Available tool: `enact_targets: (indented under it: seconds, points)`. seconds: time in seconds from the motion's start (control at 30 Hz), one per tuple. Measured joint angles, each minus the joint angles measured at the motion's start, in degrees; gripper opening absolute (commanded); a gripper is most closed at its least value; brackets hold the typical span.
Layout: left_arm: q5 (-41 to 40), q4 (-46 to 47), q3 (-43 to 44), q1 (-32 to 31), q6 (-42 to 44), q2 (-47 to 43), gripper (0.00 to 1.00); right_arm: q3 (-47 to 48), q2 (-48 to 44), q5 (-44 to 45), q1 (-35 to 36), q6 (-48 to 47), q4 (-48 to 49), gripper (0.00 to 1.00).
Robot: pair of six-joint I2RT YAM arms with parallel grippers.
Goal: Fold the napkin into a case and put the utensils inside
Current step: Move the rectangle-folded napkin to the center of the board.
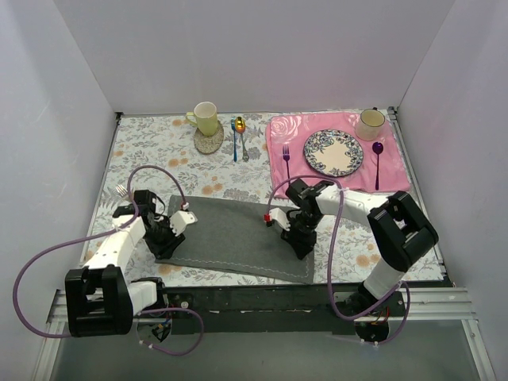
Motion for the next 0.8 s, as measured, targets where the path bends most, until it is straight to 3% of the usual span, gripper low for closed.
enact_targets:
  seconds: [0.2, 0.37, 0.5, 0.8]
  points:
    - [4.9, -3.7, 5.0, -0.9, -2.3, 2.5, 0.46, 2.8, -0.7, -0.7, -7.6, -0.1, -6.0, 0.45]
    - [10.0, -2.6, 18.5, -0.9, -9.8, 10.8, 0.56, 15.4, -0.7, 0.1, -14.3, -1.2, -6.4, 0.57]
    - [12.5, 0.5, 28.1, 0.1, -14.3, 19.1, 0.62, 19.8, 0.0, 1.8, -15.5, -2.0, -4.9, 0.67]
    - [14.3, 0.0, 41.3, 6.5, -13.4, 35.8, 0.70, 20.0, 7.9, 5.5, -18.4, -6.8, -4.6, 0.64]
